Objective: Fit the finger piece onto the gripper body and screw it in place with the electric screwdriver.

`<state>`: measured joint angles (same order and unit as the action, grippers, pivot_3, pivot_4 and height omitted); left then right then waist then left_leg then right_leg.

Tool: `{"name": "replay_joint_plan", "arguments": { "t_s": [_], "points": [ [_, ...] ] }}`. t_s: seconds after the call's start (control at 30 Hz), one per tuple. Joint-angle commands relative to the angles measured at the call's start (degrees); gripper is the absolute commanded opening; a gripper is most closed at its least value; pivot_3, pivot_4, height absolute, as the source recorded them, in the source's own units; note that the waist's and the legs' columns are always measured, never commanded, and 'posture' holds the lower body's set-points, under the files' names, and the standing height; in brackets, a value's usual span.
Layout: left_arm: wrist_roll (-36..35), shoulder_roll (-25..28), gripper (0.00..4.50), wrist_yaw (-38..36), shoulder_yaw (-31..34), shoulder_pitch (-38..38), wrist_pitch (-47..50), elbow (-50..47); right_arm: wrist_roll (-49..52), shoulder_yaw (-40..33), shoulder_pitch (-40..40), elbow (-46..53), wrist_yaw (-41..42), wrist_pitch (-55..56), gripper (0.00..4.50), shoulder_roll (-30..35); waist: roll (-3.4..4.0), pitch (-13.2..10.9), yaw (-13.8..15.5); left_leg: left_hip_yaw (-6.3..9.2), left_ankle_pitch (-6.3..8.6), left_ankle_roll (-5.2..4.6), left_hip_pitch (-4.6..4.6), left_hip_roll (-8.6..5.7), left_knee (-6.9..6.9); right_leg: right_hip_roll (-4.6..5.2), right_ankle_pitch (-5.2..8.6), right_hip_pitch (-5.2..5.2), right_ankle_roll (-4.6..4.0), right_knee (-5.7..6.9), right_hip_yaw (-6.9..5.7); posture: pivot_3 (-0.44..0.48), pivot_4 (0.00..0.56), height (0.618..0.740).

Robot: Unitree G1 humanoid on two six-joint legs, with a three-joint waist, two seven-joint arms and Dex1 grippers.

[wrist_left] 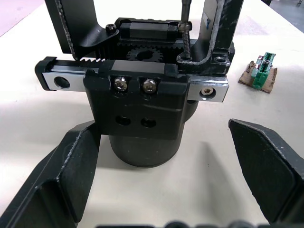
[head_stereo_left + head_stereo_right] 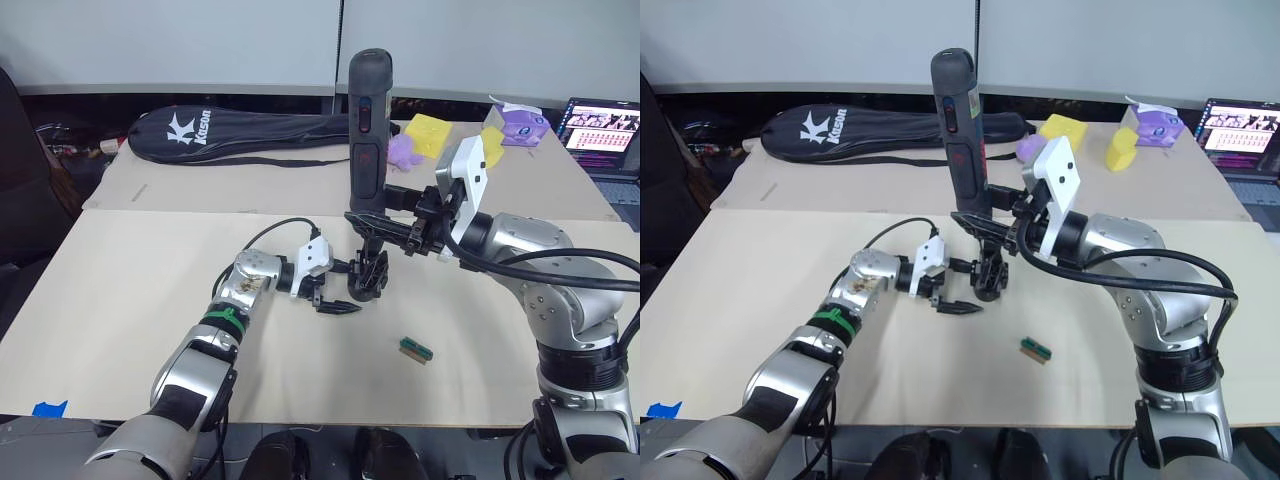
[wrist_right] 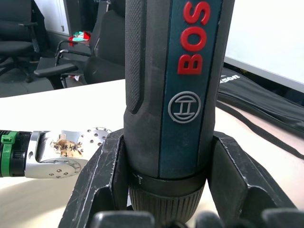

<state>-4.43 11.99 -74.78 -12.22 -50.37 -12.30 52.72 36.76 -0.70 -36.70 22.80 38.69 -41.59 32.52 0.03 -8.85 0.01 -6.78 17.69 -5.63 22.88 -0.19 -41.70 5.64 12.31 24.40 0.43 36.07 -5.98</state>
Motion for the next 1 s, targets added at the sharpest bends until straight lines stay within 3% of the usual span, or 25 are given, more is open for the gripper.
{"name": "replay_joint_plan", "arguments": {
  "t_s": [0.03,1.0],
  "points": [
    [0.2,-0.2,4.5,0.1,0.6,-1.0,-1.1,-0.5,0.3,-2.1,-1.3,1.7,0.0,2.2,1.92,-0.2,0.0,0.0,0.0,0.0,0.0,0.0,0.0,0.0,0.0,0.0,0.0,0.0,0.0,0.0,0.0,0.0,0.15,0.74],
    [0.1,-0.4,4.5,0.5,0.7,-1.3,-0.9,-0.4,-2.1,-1.6,-1.5,0.4,2.3,3.7,1.92,-0.4,0.0,0.0,0.0,0.0,0.0,0.0,0.0,0.0,0.0,0.0,0.0,0.0,0.0,0.0,0.0,0.0,0.15,0.74]
  ]
}}
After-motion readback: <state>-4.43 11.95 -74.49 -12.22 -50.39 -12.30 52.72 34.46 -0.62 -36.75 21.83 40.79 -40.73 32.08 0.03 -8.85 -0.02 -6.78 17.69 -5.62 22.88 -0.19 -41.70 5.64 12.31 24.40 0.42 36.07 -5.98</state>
